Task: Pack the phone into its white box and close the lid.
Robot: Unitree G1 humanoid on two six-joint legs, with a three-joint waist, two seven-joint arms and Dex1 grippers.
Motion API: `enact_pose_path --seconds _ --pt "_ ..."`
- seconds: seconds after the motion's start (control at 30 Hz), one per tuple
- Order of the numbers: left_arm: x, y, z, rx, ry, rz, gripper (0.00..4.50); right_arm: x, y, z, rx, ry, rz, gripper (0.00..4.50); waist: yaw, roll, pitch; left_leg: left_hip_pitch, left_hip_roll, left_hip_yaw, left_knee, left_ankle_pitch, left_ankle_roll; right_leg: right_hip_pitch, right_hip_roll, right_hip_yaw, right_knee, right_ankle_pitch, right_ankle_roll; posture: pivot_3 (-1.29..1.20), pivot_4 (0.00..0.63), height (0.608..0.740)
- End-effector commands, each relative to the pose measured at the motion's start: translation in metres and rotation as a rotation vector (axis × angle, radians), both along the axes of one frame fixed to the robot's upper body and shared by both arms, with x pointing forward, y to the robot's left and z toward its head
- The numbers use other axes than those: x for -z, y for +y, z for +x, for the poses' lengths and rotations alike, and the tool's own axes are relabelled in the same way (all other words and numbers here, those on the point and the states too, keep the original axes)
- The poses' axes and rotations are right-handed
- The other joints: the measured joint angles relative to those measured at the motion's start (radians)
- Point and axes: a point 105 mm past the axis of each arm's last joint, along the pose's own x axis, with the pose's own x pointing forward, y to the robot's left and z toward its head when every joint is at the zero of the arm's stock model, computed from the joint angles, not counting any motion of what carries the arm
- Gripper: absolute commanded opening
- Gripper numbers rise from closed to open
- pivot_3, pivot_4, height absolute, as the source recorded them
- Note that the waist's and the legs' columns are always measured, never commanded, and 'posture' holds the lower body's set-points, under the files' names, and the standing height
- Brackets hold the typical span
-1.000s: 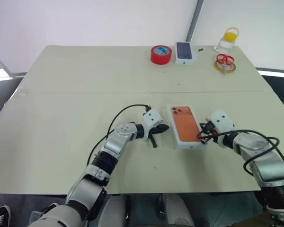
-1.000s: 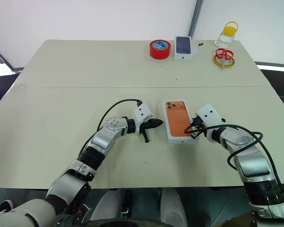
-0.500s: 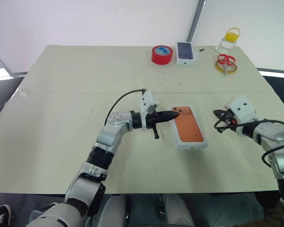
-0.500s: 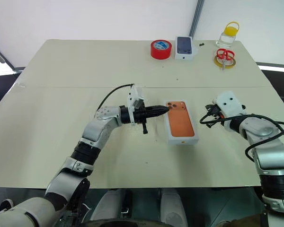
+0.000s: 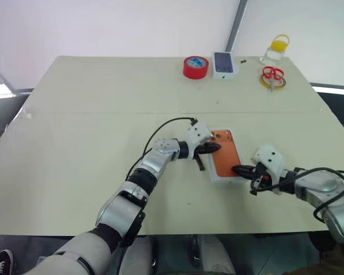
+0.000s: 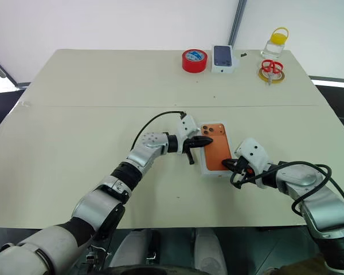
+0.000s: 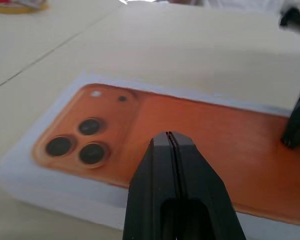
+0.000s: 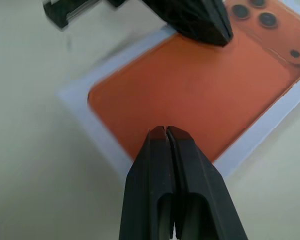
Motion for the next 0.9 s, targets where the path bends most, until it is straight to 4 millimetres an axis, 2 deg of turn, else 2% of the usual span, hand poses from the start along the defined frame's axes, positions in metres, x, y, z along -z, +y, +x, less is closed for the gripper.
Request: enact_pose_path --seconds 0.03,0.07,0.1,0.13,0.17,0.2,0.23,0.33,0.4,0.43,0.63,0.9 --pt "0.015 0.010 -0.003 -0.002 0.118 0.001 0.00 0.014 -0.004 0.000 0.038 0.047 -0.016 0.06 -0.001 -0.001 -0.003 0.001 0.000 0.000 0.000 0.000 0.000 0.001 0.000 0.000 0.000 0.000 0.000 0.00 0.150 0.740" --pt "0.012 0.013 0.000 -0.019 0.148 -0.024 0.00 0.009 -0.002 0.004 0.048 0.037 0.017 0.06 -0.002 -0.001 -0.003 0.001 0.001 0.000 0.000 0.000 0.000 0.001 0.000 0.000 0.000 0.000 0.000 0.00 0.150 0.740" --pt "0.009 0.016 0.003 -0.037 0.148 -0.040 0.40 0.005 -0.001 0.006 0.060 0.043 0.064 0.00 -0.002 -0.001 -0.003 0.001 0.001 0.000 0.000 0.000 0.000 0.001 0.000 0.000 0.000 0.000 0.000 0.00 0.150 0.740" --pt "0.002 0.019 0.007 -0.052 0.163 -0.083 0.51 -0.003 0.002 0.011 0.075 0.035 0.130 0.00 -0.005 -0.002 -0.003 0.001 0.001 0.000 0.000 0.000 0.000 0.001 0.000 0.000 0.000 0.000 0.000 0.00 0.150 0.740" --pt "-0.005 0.022 0.009 -0.058 0.162 -0.117 0.84 -0.011 0.004 0.015 0.084 0.024 0.192 0.58 -0.005 -0.001 -0.003 0.001 0.001 0.000 0.000 0.000 0.000 0.001 0.001 0.000 0.000 0.000 0.000 0.00 0.150 0.740" --pt "-0.017 0.027 0.010 -0.053 0.117 -0.156 1.27 -0.021 0.003 0.021 0.097 -0.023 0.221 0.94 -0.006 -0.001 -0.003 0.001 0.002 0.000 0.000 0.000 0.000 0.000 0.001 0.000 0.000 0.000 0.000 0.00 0.150 0.740" --pt "-0.029 0.036 0.013 -0.068 0.080 -0.192 1.75 -0.030 0.001 0.025 0.102 -0.059 0.251 1.41 -0.007 0.001 -0.002 0.000 0.002 0.001 0.000 0.000 0.000 -0.001 0.001 0.001 0.001 0.000 0.000 0.00 0.150 0.740" --pt "-0.050 0.054 0.016 -0.107 0.001 -0.239 3.30 -0.043 -0.002 0.030 0.101 -0.119 0.270 3.02 -0.003 0.004 -0.001 -0.003 0.002 0.001 -0.001 0.000 0.000 -0.007 0.002 0.002 0.004 0.002 0.003 0.00 0.150 0.740" --pt "-0.063 0.079 0.014 -0.137 -0.031 -0.260 4.32 -0.053 -0.005 0.033 0.099 -0.176 0.267 4.11 -0.002 0.005 -0.001 -0.005 0.002 0.001 -0.001 0.000 0.000 -0.009 0.002 0.002 0.006 0.003 0.003 0.00 0.150 0.740" --pt "-0.068 0.094 0.012 -0.161 -0.048 -0.262 4.33 -0.057 -0.006 0.031 0.083 -0.186 0.272 4.47 -0.002 0.005 -0.001 -0.005 0.002 0.001 -0.001 0.000 0.000 -0.009 0.002 0.002 0.007 0.003 0.003 0.00 0.150 0.740" --pt "-0.075 0.186 -0.007 -0.300 -0.061 -0.236 4.33 -0.064 -0.025 0.030 0.058 -0.291 0.178 4.47 -0.006 0.007 -0.001 -0.004 0.002 0.002 -0.001 0.000 0.000 -0.009 0.002 0.003 0.008 0.002 0.003 0.00 0.150 0.740" --pt "-0.048 0.251 -0.029 -0.460 -0.054 -0.101 4.33 -0.066 -0.044 0.024 -0.024 -0.293 0.126 4.47 -0.004 0.008 -0.001 -0.003 0.001 0.002 0.000 0.000 -0.001 -0.007 0.001 0.004 0.005 0.000 -0.001 0.00 0.150 0.740"
